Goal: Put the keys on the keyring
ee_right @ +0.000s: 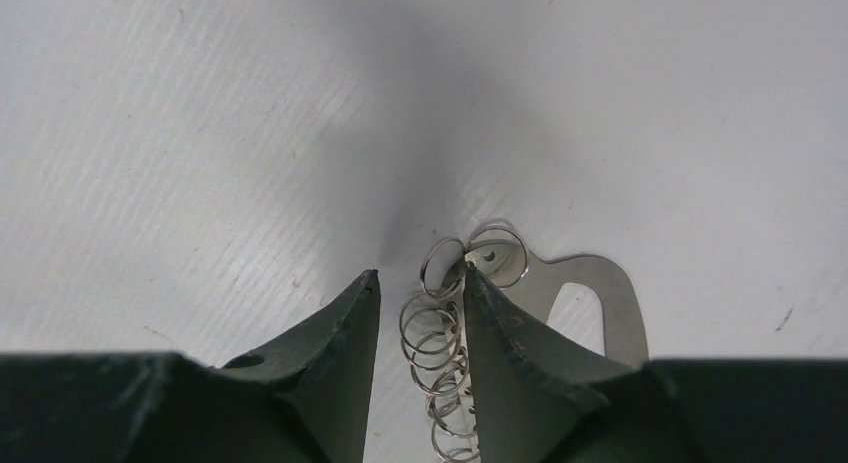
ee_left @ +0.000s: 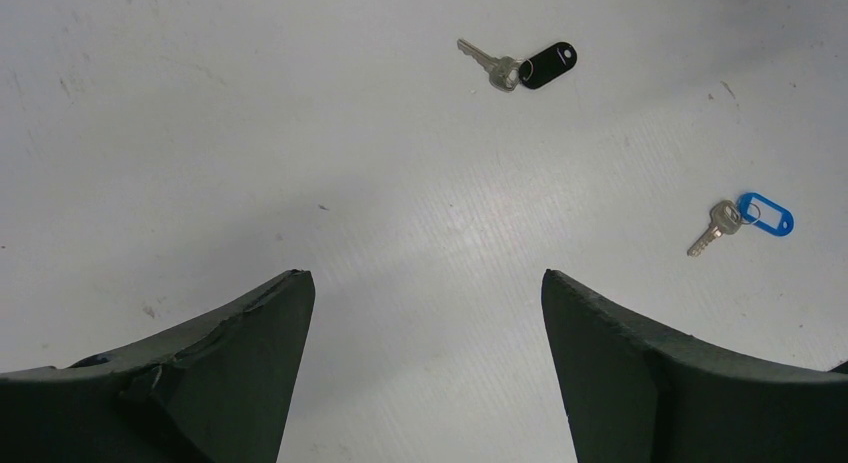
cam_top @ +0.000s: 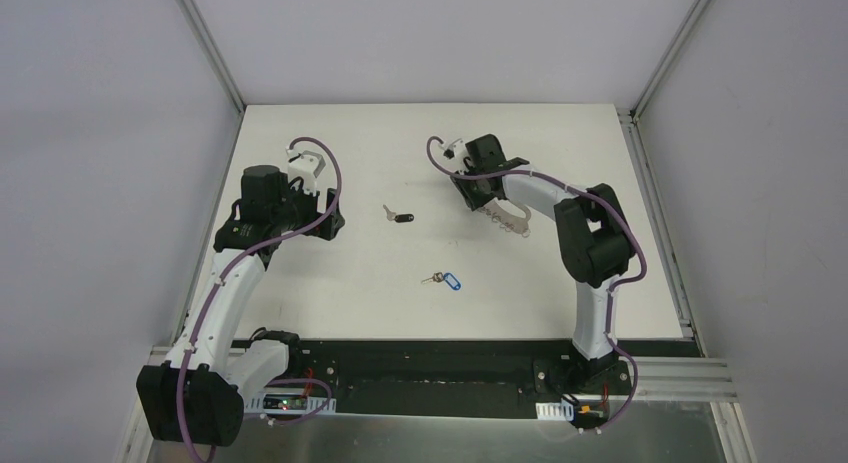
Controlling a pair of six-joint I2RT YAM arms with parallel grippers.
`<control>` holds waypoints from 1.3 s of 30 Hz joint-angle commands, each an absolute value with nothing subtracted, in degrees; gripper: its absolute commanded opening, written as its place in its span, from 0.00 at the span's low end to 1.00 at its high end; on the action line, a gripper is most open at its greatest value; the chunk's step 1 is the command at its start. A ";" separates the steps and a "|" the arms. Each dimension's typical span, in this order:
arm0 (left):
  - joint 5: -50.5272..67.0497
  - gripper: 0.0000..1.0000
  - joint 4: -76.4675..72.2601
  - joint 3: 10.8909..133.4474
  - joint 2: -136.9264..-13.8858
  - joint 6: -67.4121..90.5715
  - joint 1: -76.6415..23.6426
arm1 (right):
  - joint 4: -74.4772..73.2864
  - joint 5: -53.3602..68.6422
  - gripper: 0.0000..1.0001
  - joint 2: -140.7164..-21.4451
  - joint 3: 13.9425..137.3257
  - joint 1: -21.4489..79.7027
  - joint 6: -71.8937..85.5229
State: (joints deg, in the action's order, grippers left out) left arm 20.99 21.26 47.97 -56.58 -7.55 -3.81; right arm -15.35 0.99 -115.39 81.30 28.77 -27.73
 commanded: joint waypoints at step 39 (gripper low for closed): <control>23.58 0.84 20.65 49.73 -57.48 -10.65 -5.03 | -13.54 -5.28 0.00 -114.74 81.89 30.31 -35.59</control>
